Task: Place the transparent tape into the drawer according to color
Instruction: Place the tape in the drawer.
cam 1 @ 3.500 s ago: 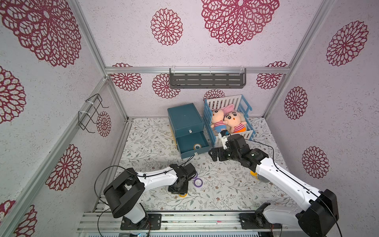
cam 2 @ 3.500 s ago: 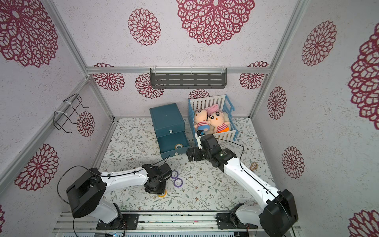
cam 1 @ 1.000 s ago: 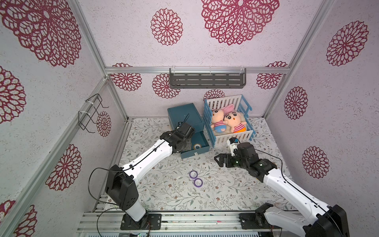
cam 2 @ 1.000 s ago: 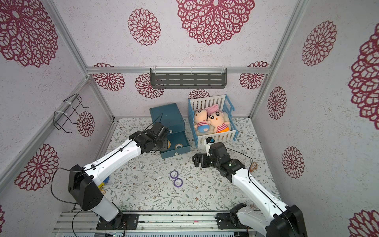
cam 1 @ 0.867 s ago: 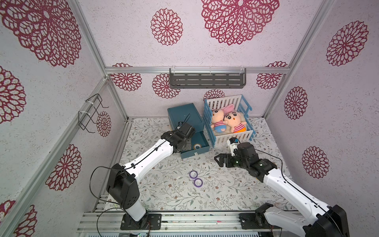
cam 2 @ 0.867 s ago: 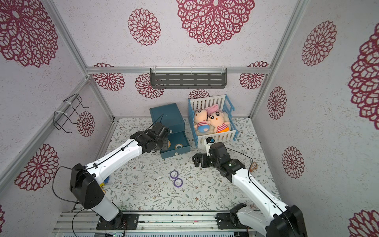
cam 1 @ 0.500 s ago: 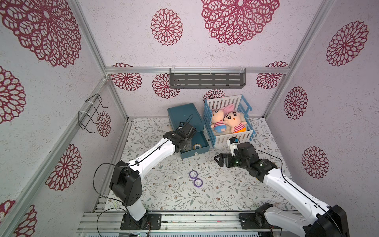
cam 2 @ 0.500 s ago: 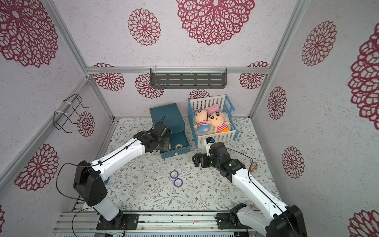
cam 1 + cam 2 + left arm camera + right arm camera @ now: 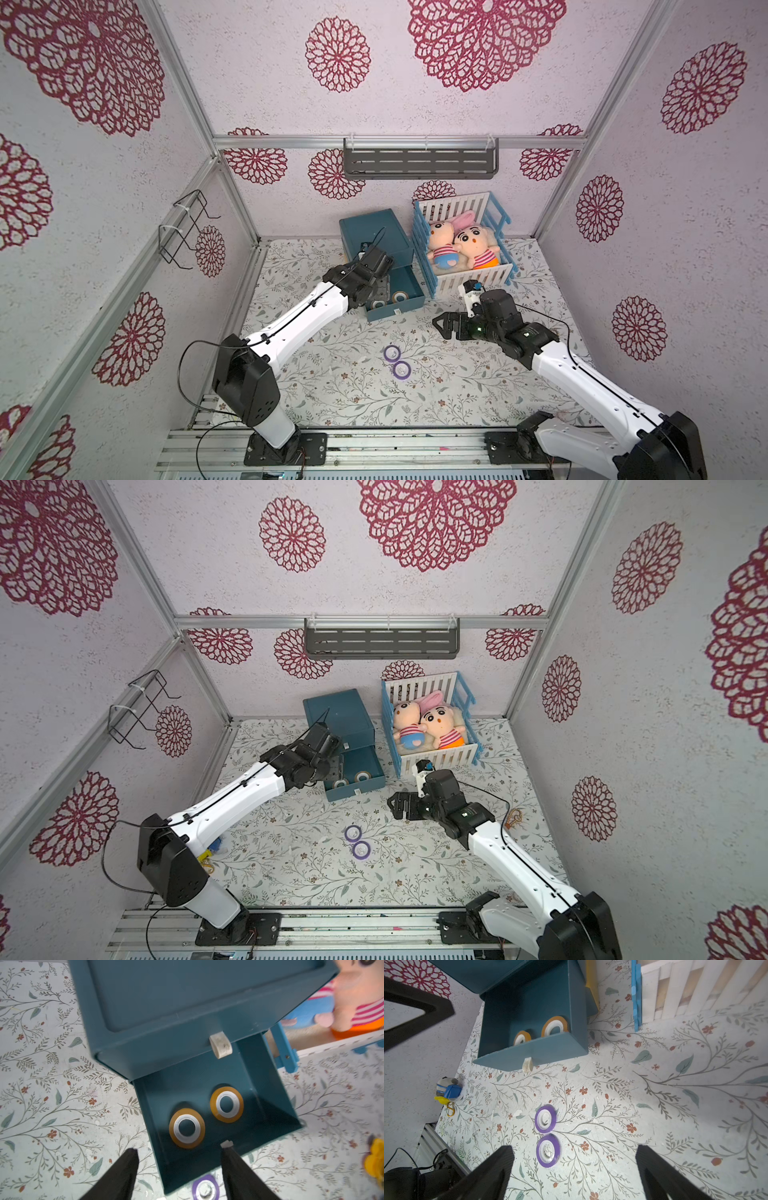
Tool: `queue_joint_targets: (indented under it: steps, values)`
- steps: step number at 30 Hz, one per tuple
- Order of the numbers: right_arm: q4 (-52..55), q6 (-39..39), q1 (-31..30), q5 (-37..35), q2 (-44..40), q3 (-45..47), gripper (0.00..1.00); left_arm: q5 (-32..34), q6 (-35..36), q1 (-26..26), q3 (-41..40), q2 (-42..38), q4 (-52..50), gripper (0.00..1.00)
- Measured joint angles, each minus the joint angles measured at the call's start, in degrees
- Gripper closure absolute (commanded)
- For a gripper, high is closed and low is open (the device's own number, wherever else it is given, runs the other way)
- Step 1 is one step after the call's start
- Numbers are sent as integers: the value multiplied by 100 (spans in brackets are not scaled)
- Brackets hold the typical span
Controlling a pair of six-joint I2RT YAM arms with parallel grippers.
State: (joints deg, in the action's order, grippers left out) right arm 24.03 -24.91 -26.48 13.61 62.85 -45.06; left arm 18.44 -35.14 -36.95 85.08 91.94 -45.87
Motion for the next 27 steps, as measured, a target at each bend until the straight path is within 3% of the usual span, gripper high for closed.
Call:
queue_joint_targets:
  steps: [6, 14, 20, 27]
  values:
    - [-146, -39, -37, 129, 76, 31, 1, -20, 7, 79, 0, -579, 79, 0]
    - [-466, -168, -269, 153, 203, 31, 1, -409, 92, 802, 33, -671, 256, 3]
    - [-684, -254, -459, 155, 354, 31, 1, -739, 238, 1309, 601, -243, 376, 1]
    - [-844, -306, -568, 153, 518, 28, 1, -1176, 319, 1698, 1172, 389, 487, 13]
